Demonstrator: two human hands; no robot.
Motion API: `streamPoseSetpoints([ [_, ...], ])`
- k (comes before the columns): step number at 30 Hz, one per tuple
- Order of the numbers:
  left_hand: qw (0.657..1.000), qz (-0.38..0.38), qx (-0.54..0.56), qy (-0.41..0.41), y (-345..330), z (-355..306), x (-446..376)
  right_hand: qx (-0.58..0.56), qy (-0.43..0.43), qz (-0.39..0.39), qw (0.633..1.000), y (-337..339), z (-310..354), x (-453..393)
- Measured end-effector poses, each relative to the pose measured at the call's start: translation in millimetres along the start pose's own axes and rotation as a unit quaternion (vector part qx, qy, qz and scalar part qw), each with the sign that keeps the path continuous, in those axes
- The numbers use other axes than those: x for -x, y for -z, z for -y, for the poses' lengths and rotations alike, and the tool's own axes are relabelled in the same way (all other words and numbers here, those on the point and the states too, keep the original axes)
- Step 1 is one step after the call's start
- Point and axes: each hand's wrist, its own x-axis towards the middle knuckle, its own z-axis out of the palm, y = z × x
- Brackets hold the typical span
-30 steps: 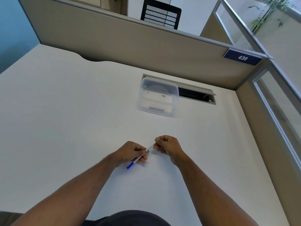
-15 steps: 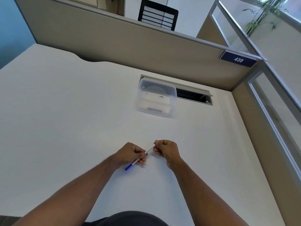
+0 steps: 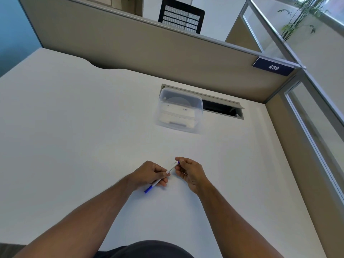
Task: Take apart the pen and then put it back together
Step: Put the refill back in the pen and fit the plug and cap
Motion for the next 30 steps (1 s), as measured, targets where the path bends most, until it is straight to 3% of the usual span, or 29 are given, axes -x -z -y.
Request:
streamPoseSetpoints([
  [16,0.999,-0.030,-0.011,-0.007,-4.3,5.2,-4.4,0.001,-0.009,-0.115,0.993,-16.5,-7.1,-7.5],
  [25,1.000,-0.012,-0.004,0.009,0.0,-2.2,-3.2,-0.046,-0.030,-0.033,0.998,-4.9,-3.2,-4.1],
  [30,1.000,-0.009,-0.002,0.012,0.9,-2.1,-3.2,0.008,-0.009,-0.030,0.999,-5.7,-2.6,-4.4],
])
